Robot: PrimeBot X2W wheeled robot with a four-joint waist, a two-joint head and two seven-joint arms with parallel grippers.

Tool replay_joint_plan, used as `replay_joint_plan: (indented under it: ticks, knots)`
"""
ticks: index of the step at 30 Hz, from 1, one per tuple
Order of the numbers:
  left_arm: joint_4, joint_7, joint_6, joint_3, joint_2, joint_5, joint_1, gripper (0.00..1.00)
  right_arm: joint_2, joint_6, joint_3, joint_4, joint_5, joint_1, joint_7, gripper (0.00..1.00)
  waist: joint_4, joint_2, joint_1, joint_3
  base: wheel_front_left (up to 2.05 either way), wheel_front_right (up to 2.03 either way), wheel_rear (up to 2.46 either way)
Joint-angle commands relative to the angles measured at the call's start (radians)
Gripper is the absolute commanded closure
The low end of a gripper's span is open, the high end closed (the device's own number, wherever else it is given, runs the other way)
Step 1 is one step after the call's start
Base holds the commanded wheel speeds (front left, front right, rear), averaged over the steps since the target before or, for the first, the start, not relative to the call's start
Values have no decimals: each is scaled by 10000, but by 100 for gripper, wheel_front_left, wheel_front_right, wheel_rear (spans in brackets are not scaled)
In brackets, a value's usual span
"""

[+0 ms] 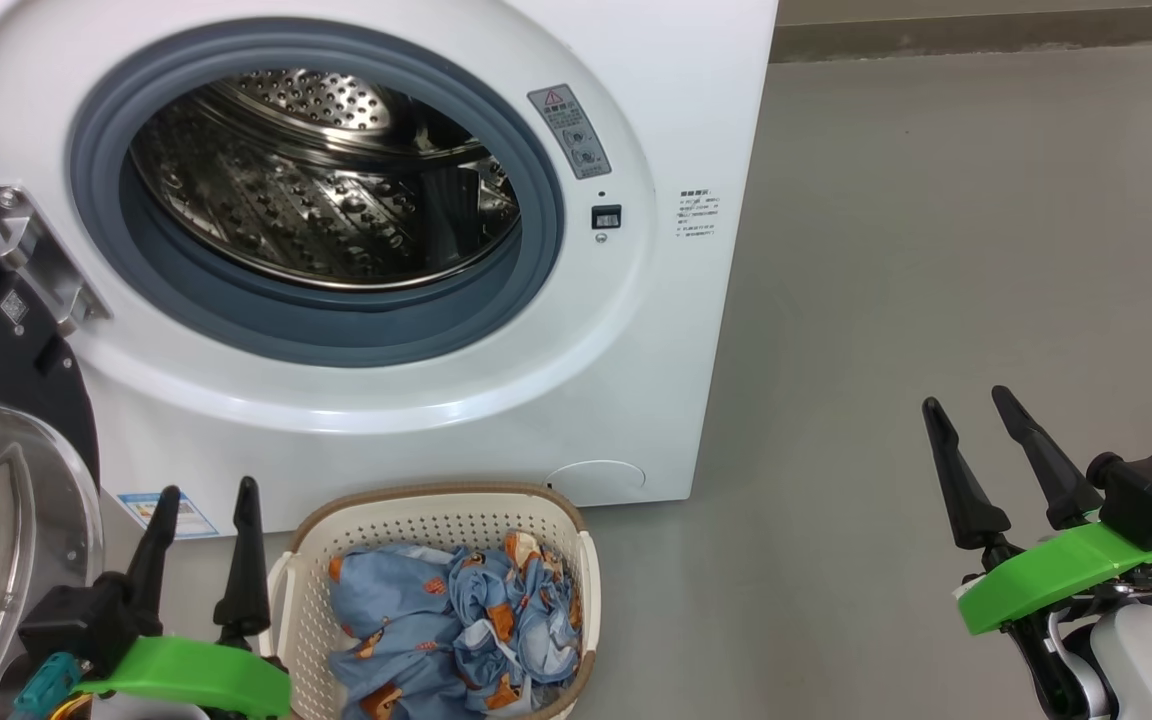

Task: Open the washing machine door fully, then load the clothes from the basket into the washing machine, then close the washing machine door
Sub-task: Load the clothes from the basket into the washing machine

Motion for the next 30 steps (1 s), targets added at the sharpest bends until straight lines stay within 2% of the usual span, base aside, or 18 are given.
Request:
replay_joint_plan:
  ticks: [1, 30]
  knots:
    - [-215, -50, 58, 333, 307, -74, -363, 0, -127, 46, 140, -226, -25, -146, -120, 0, -1, 0, -1, 8, 0, 0, 0]
    - [-203, -53, 119, 149, 375, -135, -456, 0, -51, 46, 95, -242, -2, -193, -120, 0, -92, 0, -1, 240, 0, 0, 0]
